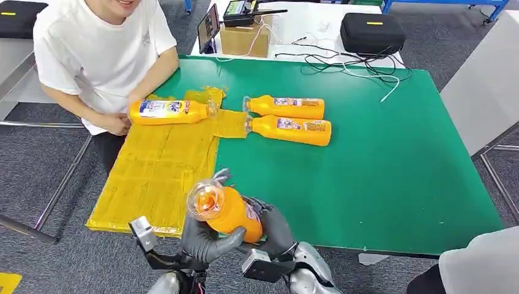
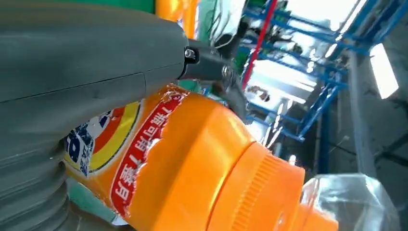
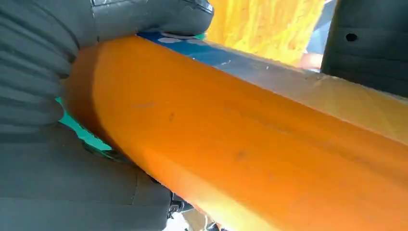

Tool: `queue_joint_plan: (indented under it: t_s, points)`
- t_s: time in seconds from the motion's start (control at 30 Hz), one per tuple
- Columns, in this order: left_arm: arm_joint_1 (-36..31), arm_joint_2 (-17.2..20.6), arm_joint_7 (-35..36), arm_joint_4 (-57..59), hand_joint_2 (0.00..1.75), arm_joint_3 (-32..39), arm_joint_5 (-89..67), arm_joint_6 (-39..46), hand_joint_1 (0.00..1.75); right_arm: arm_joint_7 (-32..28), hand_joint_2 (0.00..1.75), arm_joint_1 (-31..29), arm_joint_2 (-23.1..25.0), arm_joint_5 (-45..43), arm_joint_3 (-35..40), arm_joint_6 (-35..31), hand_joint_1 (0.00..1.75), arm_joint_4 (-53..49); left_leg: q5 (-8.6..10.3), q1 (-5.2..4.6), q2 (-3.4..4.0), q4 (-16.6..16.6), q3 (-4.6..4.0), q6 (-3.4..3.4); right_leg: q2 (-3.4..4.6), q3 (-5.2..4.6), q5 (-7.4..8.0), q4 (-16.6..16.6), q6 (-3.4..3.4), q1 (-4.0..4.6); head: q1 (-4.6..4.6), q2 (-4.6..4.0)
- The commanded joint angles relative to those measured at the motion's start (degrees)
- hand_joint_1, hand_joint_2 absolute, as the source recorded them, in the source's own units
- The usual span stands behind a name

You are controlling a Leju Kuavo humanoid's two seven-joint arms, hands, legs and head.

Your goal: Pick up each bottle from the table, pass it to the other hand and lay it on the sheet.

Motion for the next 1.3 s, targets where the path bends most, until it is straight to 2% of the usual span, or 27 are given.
queue_joint_plan:
  t_s: [0.03,0.3,0.4,0.43,0.47,0.5,0.53,0.67,0.83,0.97,1.1,1.17,1.3]
  points:
    - [-2.88,0.56,3.18,6.74,1.75,-2.38,2.36,-4.96,1.75,-0.85,1.75,-0.39,-1.91,0.54,6.24,-0.08,1.75,-2.84,-0.05,0.06,0.03,-0.02,0.13,-0.11,0.00,0.12,-0.05,-0.03,-0.13,0.07,-0.07,-0.02]
    - [-2.73,0.24,2.89,9.00,1.75,-1.56,-0.06,-3.54,1.75,-0.85,1.75,1.11,-2.01,-3.30,3.55,3.03,1.75,-6.13,-0.04,0.06,0.04,-0.02,0.10,-0.08,0.02,0.09,-0.03,-0.03,-0.09,0.07,-0.02,-0.02]
    - [-2.88,0.12,4.07,10.22,1.75,-1.31,1.66,-6.19,1.73,-1.33,1.75,1.67,-1.36,-5.09,2.40,4.77,1.75,-7.49,-0.05,0.07,0.06,-0.02,0.09,-0.10,0.04,0.08,-0.03,-0.01,-0.11,0.07,-0.02,0.00]
    - [-2.96,-0.05,4.07,10.35,1.75,-1.14,1.66,-6.15,1.71,-2.32,1.75,1.88,-0.99,-5.06,2.32,4.05,0.77,-7.91,-0.03,0.03,0.06,-0.02,0.04,-0.07,0.04,0.02,-0.02,0.01,-0.08,0.03,-0.02,0.00]
    - [-3.06,-0.21,4.07,10.36,1.75,-1.03,1.67,-6.11,1.73,-2.99,1.75,2.13,-0.56,-5.36,2.11,3.42,0.33,-8.11,-0.07,0.08,0.08,0.01,0.11,-0.12,0.05,0.10,-0.05,0.01,-0.14,0.08,0.00,-0.02]
    - [-3.24,-0.40,4.16,10.28,1.75,-0.88,1.80,-6.02,1.75,-3.17,1.75,2.45,-0.09,-5.62,2.16,3.18,0.00,-8.53,-0.06,0.06,0.08,0.01,0.06,-0.10,0.06,0.05,-0.04,0.03,-0.12,0.06,-0.02,0.00]
    - [-3.40,-0.65,4.24,10.22,1.75,-0.58,1.96,-5.42,1.75,-3.59,0.00,2.66,0.15,-5.98,2.29,2.91,0.00,-8.92,-0.03,0.03,0.07,-0.02,0.03,-0.07,0.07,0.01,-0.02,0.02,-0.09,0.03,-0.02,0.00]
    - [-5.30,-1.47,1.12,8.93,1.75,0.28,-3.38,5.03,1.75,-5.26,0.00,2.96,0.76,-7.14,2.01,-0.64,0.00,-8.98,-0.07,0.12,0.02,0.04,0.08,-0.14,-0.06,0.09,-0.08,0.01,-0.16,0.13,-0.04,-0.02]
    - [-6.15,-1.26,0.94,9.01,1.75,-0.21,-4.01,6.92,1.75,-5.86,0.00,2.80,0.35,-8.28,1.97,-2.07,0.00,-9.08,-0.03,0.06,0.04,-0.02,0.06,-0.07,-0.01,0.03,-0.03,-0.01,-0.08,0.05,-0.04,-0.02]
    - [-8.64,-1.00,-2.82,9.57,1.75,-0.60,-11.01,16.91,1.75,-5.86,0.00,1.01,-1.90,-12.26,2.01,-14.11,0.00,-8.48,-0.04,0.12,-0.03,0.03,0.06,-0.12,-0.08,0.07,-0.05,0.00,-0.14,0.12,-0.04,0.00]
    - [-9.11,-0.77,-4.73,10.38,1.75,1.15,-19.15,26.02,1.75,-5.86,0.00,1.44,-3.00,-12.54,0.01,-20.62,0.00,-9.64,-0.03,0.07,0.06,-0.02,0.11,-0.11,0.05,0.11,-0.01,-0.02,-0.13,0.07,-0.02,-0.02]
    - [-9.48,-0.53,-6.57,10.82,1.75,2.65,-25.81,33.03,1.75,-5.86,0.00,2.38,-3.05,-11.63,-2.35,-21.66,0.00,-10.62,-0.02,0.10,0.02,-0.02,0.08,-0.12,-0.04,0.07,0.00,-0.04,-0.12,0.10,-0.04,0.00]
    - [-9.62,-0.41,-6.61,10.90,1.75,2.80,-26.95,33.65,1.75,-5.86,0.00,2.59,-3.00,-11.70,-2.81,-21.66,0.00,-10.71,-0.04,0.10,0.10,-0.01,0.09,-0.10,0.01,0.06,0.00,-0.05,-0.11,0.10,-0.02,0.00]
